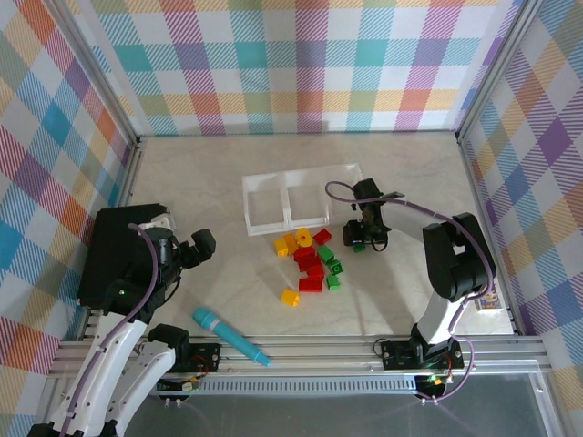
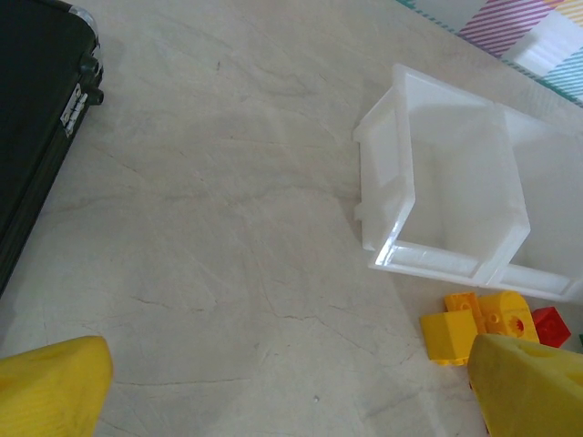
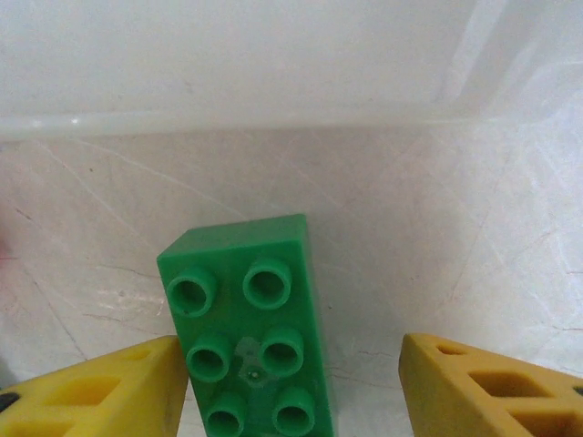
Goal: Sort the legos into containers by color
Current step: Pick up the lego from the center of the table.
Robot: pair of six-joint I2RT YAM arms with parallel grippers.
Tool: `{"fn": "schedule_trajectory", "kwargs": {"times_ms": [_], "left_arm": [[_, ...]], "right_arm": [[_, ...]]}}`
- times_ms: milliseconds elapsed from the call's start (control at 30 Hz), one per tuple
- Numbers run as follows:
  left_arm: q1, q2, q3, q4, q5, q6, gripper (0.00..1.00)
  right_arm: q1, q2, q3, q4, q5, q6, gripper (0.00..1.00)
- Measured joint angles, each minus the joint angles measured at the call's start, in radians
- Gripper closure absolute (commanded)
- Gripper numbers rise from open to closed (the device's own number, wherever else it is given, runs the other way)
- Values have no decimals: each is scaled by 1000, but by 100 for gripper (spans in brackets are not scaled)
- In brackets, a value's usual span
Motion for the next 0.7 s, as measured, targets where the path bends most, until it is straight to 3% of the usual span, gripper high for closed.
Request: {"fn": "schedule_trajectory", "kwargs": {"times_ms": [433, 700], "left_arm": [[-2, 3, 0, -3, 6, -7, 0], [-3, -18, 0, -3, 7, -7, 0]], "right_arm": [[46, 28, 16, -12, 47, -22, 70], [55, -68, 21, -81, 41, -8, 73]]}}
